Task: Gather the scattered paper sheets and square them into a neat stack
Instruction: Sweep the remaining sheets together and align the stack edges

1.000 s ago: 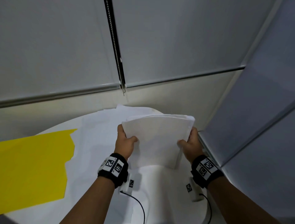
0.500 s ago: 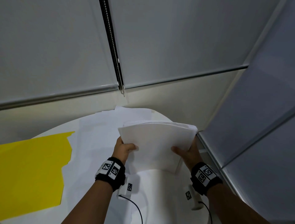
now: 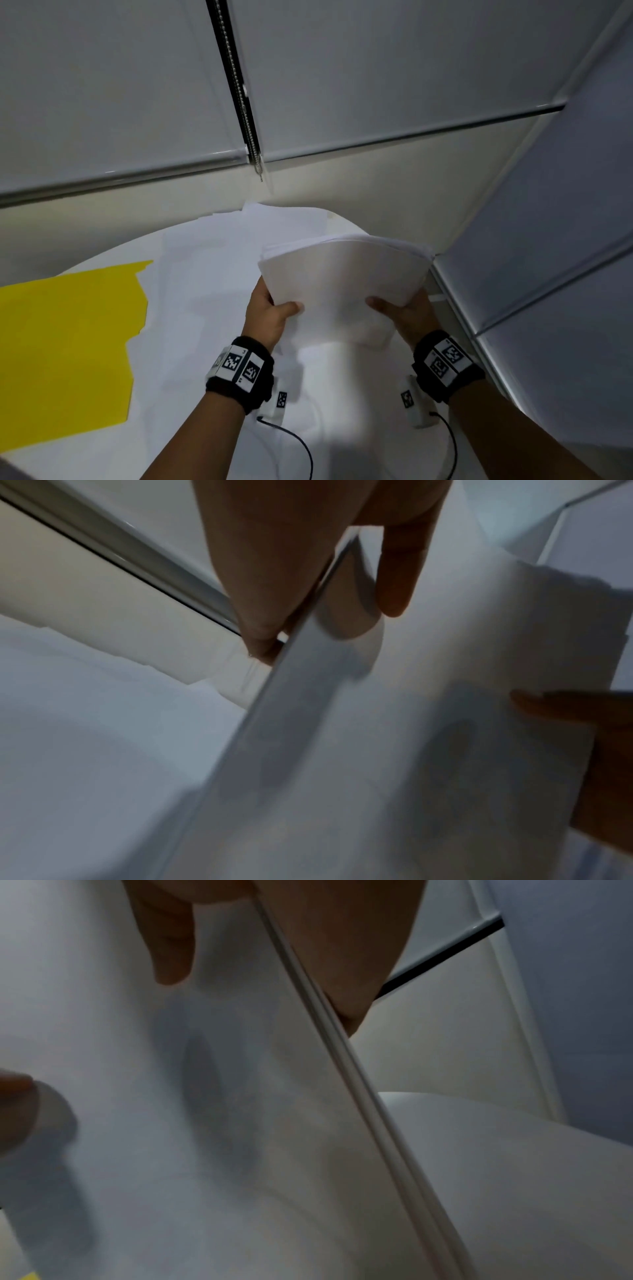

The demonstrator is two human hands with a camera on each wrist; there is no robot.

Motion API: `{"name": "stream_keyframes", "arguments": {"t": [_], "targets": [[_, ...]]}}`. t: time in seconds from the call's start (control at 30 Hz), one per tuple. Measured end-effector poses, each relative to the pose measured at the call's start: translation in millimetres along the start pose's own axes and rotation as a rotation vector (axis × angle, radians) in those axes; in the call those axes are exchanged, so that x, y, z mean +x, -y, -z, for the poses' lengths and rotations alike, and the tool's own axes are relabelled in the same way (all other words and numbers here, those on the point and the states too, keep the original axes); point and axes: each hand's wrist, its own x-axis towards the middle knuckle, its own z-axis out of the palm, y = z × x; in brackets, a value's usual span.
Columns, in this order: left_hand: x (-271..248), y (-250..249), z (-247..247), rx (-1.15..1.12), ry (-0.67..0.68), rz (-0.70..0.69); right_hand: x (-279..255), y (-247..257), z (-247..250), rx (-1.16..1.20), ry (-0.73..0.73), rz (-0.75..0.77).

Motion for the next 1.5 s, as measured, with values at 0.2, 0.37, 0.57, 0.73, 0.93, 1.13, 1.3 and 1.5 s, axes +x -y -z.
{"name": "stream_keyframes", "arguments": {"t": [0.2,0.37,0.57,0.73,0.93,1.13,1.3,1.5], "targets": [[3.9,14.7,-3.3,0.095,-0.029,0.038,8.7,-11.8,1.6,-0.094,0.01,-0.021],[-0.7,-4.3,-16.1,-0.023,-0.073,-0.034,22.3,1.9,6.0,-0.053,-0.055,0.036],[0.6,-22.6,-18.3,-0.111,0.043,-0.157,34.8,27.8,21.8,-0.108,0.035,0.106],[1.7,-39.2,-21.4,-0.105,0.052,-0.284,39.1,52.3,25.9,-0.065,0.142,0.252],[-0.5,-44.5,-23.9,-0.147,0.032,-0.33,46.1,72.2,24.0,-0.044,0.247,0.369],[5.8,4.7,-26.2,-0.037,-0.137,-0.023,39.6,40.9,22.2,-0.076,0.176,0.116],[9.1,29.0,-33.0,0.033,-0.209,0.106,31.9,47.2,16.6,-0.131,0.222,-0.079],[10.2,52.9,-40.6,0.019,-0.271,0.215,50.5,-7.4,29.4,-0.218,0.276,-0.153]]}}
